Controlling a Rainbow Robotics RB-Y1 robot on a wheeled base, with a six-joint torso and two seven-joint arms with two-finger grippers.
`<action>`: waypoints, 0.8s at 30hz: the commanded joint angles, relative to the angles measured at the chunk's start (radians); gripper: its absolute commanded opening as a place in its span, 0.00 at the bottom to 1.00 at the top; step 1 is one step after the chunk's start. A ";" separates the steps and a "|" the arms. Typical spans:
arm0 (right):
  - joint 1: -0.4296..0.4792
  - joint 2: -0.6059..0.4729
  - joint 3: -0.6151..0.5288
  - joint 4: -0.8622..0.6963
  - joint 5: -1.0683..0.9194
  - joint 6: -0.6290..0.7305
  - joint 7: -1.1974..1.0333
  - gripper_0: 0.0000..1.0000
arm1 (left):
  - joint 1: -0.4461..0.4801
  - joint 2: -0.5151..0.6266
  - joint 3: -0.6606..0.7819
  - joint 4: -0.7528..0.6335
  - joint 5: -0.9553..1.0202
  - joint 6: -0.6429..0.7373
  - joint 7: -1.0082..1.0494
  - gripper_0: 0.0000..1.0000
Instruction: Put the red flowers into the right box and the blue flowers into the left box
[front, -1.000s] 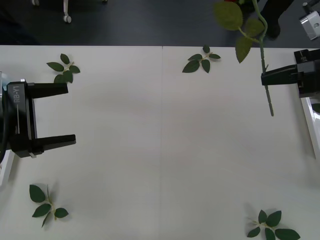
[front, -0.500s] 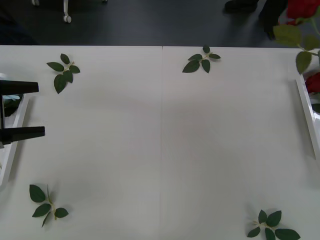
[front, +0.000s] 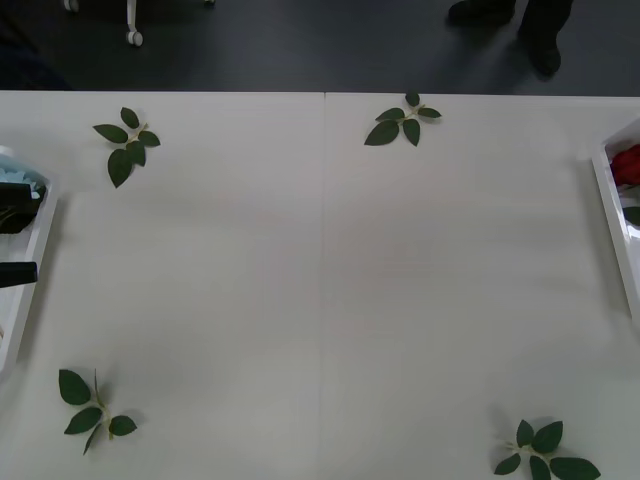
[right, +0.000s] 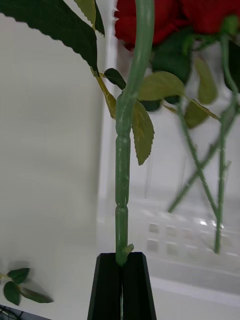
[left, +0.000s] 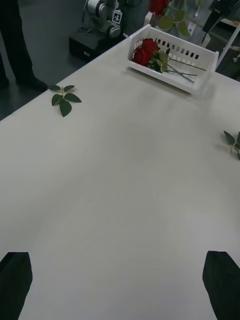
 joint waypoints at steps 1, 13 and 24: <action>-0.019 -0.050 0.005 0.052 0.078 -0.037 -0.025 0.00 | -0.018 0.022 0.030 0.002 -0.017 0.005 -0.035 1.00; -0.027 0.022 0.005 0.061 0.288 -0.152 -0.071 0.00 | -0.018 0.019 0.025 0.011 -0.014 -0.008 -0.035 1.00; -0.041 0.044 0.005 0.058 0.320 -0.271 -0.181 0.00 | -0.018 0.019 0.025 0.011 -0.014 -0.008 -0.035 1.00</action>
